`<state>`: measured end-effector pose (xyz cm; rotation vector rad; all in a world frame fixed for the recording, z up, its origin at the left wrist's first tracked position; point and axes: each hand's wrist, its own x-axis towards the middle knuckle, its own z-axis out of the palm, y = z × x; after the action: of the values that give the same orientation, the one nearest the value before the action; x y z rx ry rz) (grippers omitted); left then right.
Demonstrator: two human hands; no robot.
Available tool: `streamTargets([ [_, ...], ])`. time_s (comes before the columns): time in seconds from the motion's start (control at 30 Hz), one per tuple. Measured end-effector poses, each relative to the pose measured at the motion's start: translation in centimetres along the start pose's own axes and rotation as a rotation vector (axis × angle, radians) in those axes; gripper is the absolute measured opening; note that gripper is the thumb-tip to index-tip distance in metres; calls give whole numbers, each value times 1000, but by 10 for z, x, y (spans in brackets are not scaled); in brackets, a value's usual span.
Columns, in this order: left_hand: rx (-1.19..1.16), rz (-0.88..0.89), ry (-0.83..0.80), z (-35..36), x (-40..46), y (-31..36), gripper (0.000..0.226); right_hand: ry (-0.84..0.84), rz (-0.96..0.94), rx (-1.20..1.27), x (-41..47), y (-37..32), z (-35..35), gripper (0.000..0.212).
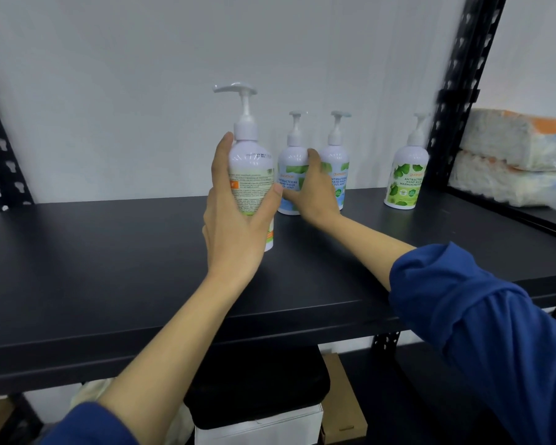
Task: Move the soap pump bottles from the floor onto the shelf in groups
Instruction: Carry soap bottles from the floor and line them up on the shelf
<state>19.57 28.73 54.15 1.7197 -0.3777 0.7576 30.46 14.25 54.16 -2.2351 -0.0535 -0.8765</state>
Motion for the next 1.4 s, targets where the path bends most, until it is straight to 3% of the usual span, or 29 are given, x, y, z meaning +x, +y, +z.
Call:
streamTargets([
  [0.27, 8, -1, -15, 1, -1, -1, 74, 68, -44, -157, 2, -6, -2, 85],
  [1.03, 2, -7, -21, 1, -1, 2, 72, 112, -43, -144, -5, 2, -12, 59],
  [1.3, -17, -42, -10, 2, 1, 2, 71, 69, 27, -39, -12, -1, -21, 65],
  [1.4, -58, -91, 9, 6, 1, 6, 67, 15, 83, -62, -22, -2, -40, 47],
])
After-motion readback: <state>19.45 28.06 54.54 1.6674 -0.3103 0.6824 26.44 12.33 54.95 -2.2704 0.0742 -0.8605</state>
